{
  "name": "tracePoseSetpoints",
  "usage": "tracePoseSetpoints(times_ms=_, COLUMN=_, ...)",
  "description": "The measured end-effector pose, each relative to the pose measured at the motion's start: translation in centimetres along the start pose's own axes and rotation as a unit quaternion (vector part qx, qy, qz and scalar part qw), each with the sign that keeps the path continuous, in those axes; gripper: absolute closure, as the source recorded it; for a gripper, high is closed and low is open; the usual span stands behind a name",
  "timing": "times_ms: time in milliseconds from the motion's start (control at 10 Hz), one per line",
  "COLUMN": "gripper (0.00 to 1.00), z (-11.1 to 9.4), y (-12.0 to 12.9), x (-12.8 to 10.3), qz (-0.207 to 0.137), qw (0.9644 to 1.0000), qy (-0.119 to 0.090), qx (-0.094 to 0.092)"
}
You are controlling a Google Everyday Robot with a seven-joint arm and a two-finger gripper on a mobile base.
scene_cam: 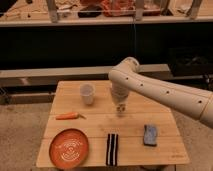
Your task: Knock the bottle over
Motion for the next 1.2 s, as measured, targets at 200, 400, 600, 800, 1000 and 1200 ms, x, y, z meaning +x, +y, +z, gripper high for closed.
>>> tracePoseSetpoints(times_ms=200, gripper=0.99, z=0.1, y=0.0, x=-0.1, qz=-0.005, qw=1.0, qy=-0.001, qx=0.0)
tracePoseSetpoints(times_ms=400, gripper=0.99, z=0.2, y=-0.3, x=-0.7, qz=-0.012, qw=0.9999, qy=-0.002, qx=0.0)
tracePoseSetpoints(times_ms=600, gripper=0.96, z=0.2, y=-0.3, x=-0.7, qz=-0.016, qw=0.9999, qy=-0.002, qx=-0.001)
tracePoseSetpoints(times_ms=800, gripper=0.92, z=0.3, y=-0.4, x=-0.9, qz=-0.021, qw=0.9998, qy=-0.004, qx=-0.001)
tracePoseSetpoints(times_ms=1000, gripper=0.92, z=0.3, y=-0.5, x=-1.3, qz=-0.027, qw=0.9996, qy=-0.006, qx=-0.001)
tracePoseSetpoints(times_ms=1200, gripper=0.92, z=0.4, y=-0.5, x=-1.5, qz=-0.031, qw=0.9995, qy=-0.007, qx=-0.001)
